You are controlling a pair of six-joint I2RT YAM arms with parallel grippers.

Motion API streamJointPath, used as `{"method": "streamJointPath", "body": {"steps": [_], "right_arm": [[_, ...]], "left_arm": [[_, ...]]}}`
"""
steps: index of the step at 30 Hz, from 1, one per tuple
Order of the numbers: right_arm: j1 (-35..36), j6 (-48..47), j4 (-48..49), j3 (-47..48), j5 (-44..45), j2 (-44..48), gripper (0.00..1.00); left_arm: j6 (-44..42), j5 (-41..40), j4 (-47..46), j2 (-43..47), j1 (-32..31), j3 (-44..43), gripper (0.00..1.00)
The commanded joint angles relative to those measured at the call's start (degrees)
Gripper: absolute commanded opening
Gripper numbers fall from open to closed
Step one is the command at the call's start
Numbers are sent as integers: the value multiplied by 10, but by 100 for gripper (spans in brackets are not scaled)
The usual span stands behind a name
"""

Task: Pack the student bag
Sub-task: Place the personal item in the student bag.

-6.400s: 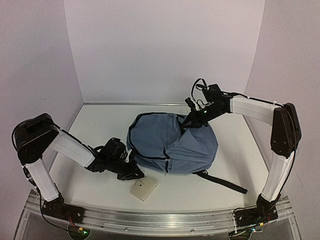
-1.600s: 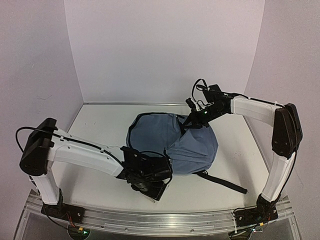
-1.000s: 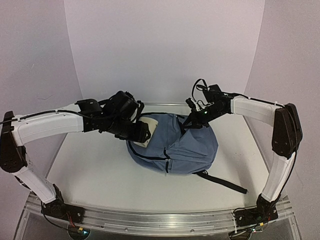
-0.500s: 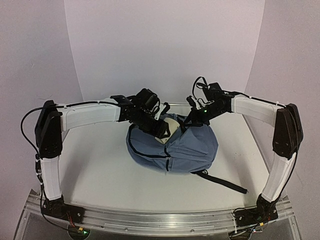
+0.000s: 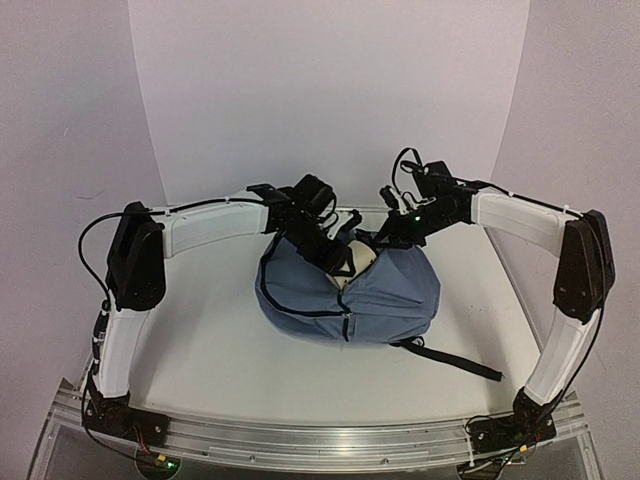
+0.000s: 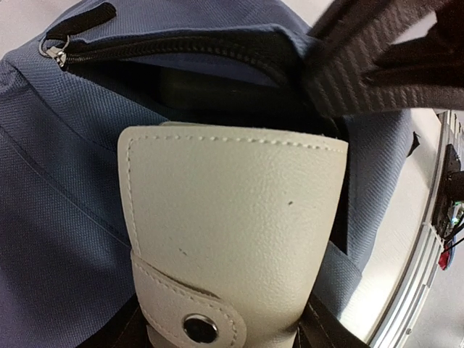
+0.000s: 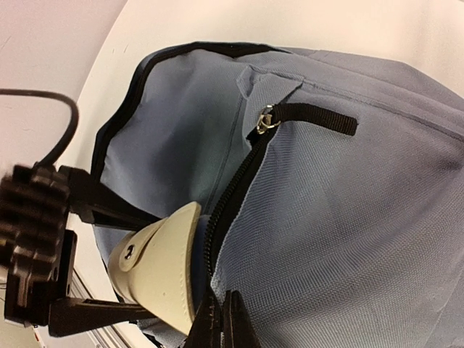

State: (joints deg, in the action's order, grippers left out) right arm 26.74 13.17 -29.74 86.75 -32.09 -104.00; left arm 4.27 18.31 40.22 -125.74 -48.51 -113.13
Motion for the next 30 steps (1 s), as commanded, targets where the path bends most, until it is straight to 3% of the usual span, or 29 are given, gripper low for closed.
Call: {"method": "streamJointPath", "body": {"steps": [1,4,6,12,22,30], "right_arm": [[-2,-5,23,-5,-11,42,0],[-2,-4,23,-6,-17,37,0],[-1,-3,23,-7,-19,34,0],[-2,-3,25,-11,-23,27,0],[6,-8,33,-28,-34,14,0],[25,-28,34,-37,-11,-29,0]], "left_arm": [[-14,16,25,-20,15,-54,65],[1,12,20,-9,15,-51,92],[19,14,-3,16,16,-24,100],[122,-14,-84,121,25,85,100],[337,4,-322,289,37,383,95],[428,76,-476,249,39,433,85]]}}
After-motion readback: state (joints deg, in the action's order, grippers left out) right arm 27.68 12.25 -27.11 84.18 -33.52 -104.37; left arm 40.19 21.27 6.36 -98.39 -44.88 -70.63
